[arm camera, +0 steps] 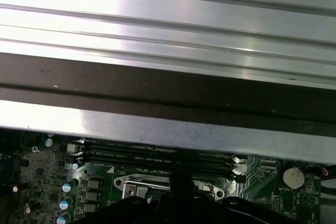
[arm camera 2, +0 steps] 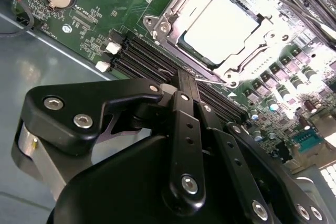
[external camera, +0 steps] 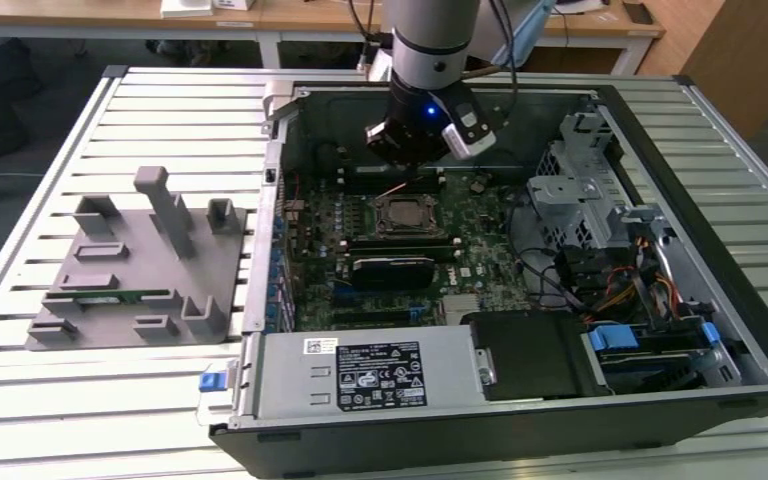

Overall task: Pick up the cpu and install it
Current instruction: 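Install the first cpu locking lever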

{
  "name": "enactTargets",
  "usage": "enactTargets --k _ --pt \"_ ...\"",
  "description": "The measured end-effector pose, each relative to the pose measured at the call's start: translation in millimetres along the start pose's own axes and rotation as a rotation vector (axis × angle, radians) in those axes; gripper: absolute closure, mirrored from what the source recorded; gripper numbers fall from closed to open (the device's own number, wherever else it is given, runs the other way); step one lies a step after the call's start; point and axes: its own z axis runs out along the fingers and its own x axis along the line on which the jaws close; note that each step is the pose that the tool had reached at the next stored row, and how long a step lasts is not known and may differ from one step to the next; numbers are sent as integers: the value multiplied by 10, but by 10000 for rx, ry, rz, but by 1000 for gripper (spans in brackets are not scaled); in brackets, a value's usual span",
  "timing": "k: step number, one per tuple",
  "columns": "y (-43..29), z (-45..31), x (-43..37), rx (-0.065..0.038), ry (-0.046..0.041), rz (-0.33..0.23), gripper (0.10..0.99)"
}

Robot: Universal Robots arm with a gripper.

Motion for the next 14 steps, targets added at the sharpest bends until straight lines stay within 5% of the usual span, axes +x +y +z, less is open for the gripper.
enactTargets --k 14 --pt "-18 106 -69 1 -2 21 980"
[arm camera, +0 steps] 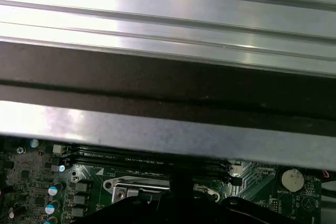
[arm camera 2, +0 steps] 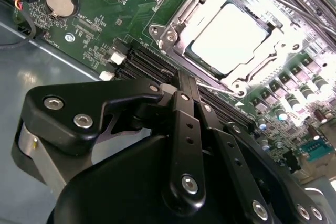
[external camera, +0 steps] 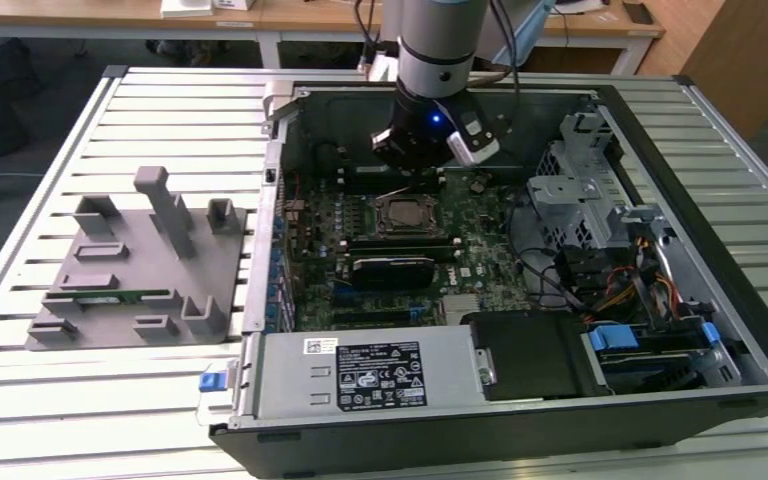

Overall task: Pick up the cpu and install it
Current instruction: 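Install the first cpu locking lever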

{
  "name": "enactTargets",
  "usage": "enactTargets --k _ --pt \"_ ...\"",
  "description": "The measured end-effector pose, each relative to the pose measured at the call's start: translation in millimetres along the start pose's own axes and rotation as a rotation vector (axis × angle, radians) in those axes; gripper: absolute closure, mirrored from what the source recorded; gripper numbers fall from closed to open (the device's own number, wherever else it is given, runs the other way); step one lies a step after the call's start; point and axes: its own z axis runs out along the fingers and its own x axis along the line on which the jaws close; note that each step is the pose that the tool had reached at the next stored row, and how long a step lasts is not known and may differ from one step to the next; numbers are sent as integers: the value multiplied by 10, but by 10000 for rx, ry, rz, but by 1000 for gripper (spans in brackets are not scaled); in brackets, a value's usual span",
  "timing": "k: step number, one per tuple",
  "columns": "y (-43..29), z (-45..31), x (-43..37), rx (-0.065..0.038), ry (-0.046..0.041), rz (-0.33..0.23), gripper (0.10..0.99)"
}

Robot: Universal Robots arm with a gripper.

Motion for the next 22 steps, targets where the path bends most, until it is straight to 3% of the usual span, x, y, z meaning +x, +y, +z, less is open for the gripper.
enactTargets --k 15,22 --pt "-21 146 -31 0 -9 69 980" --pt "-20 138 -34 1 -10 70 980"
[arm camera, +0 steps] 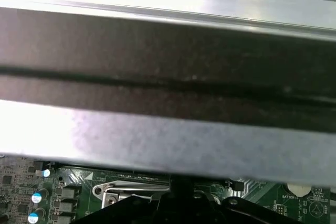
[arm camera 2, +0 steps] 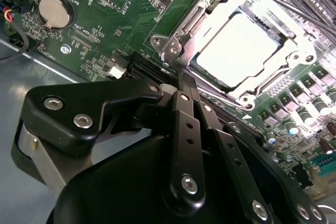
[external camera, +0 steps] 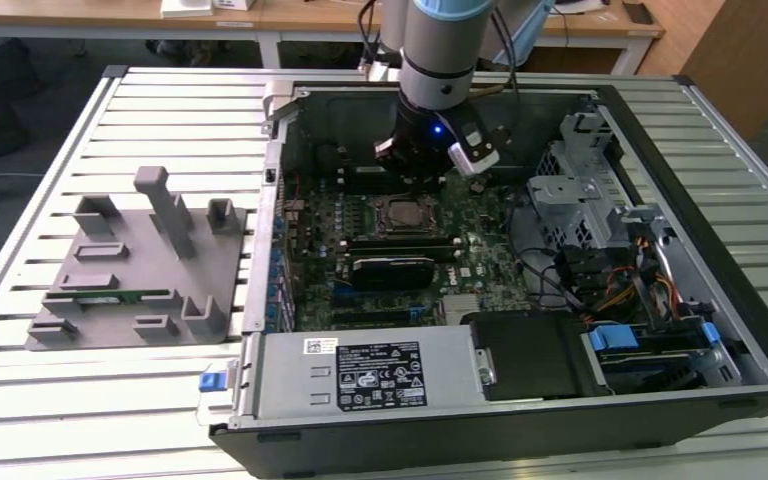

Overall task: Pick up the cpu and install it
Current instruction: 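Install the first cpu locking lever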

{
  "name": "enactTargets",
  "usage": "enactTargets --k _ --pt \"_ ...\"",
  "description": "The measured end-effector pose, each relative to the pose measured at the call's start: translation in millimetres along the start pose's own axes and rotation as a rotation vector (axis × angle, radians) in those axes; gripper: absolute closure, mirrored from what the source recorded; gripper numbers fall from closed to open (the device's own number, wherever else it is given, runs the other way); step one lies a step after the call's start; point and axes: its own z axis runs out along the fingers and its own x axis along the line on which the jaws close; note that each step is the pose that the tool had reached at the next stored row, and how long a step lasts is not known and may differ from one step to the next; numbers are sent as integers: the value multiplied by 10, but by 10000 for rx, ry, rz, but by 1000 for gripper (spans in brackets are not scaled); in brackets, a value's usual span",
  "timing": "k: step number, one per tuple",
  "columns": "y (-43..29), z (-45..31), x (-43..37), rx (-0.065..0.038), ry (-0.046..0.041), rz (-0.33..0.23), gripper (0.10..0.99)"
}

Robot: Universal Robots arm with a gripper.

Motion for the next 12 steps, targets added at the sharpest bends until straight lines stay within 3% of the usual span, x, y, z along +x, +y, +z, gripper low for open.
enactTargets --k 4,12 --pt "0 0 0 24 2 -2 980" --pt "-4 29 0 371 36 -1 980"
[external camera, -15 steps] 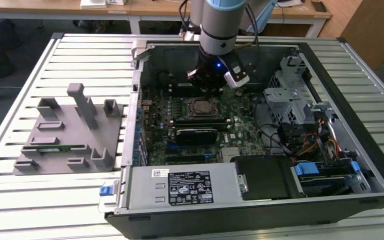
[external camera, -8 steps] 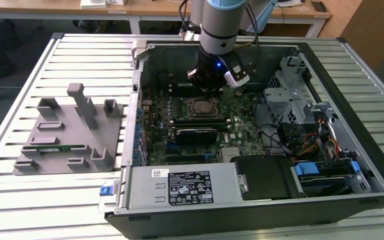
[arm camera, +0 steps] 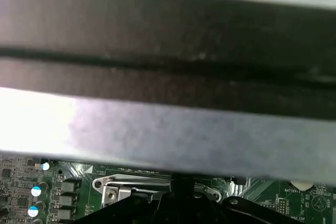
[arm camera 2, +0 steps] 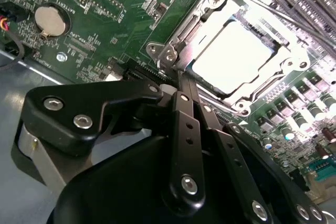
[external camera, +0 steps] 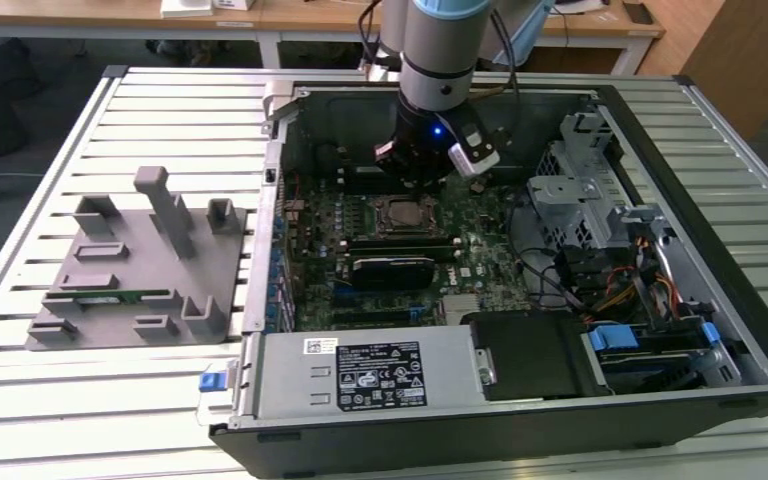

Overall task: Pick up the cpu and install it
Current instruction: 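Install the first cpu locking lever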

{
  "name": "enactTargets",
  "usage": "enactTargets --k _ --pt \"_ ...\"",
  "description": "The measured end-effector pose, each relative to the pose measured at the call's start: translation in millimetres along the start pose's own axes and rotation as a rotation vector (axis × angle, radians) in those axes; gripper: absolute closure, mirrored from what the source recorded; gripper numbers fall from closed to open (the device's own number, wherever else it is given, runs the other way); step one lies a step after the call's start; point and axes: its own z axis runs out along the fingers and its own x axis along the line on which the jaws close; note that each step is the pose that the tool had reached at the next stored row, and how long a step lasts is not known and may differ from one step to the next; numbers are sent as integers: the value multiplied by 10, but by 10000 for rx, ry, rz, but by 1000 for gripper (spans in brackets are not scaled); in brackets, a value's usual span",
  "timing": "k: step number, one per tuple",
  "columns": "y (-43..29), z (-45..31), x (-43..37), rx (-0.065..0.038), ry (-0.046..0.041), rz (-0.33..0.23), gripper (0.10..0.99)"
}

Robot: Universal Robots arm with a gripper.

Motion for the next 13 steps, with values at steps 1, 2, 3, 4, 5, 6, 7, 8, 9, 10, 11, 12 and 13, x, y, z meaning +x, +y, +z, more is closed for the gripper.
enactTargets --k 1,2,3,4,5,6,7,8,9,10,11,12,13 --pt "0 3 0 23 3 0 980" --pt "0 5 0 33 5 -1 980" --pt "1 8 0 38 7 0 980" --pt "3 12 -1 39 7 0 980" --pt "4 17 -1 39 7 1 980" --pt "8 23 -2 41 8 2 980" --pt "12 29 -4 42 9 2 980" --pt "14 32 -4 49 15 1 980" --pt "16 35 -5 57 20 1 980" --pt "24 47 -10 33 12 0 980" --pt "25 48 -11 35 9 0 980" --pt "25 47 -11 36 8 1 980" --pt "27 47 -11 39 9 2 980"
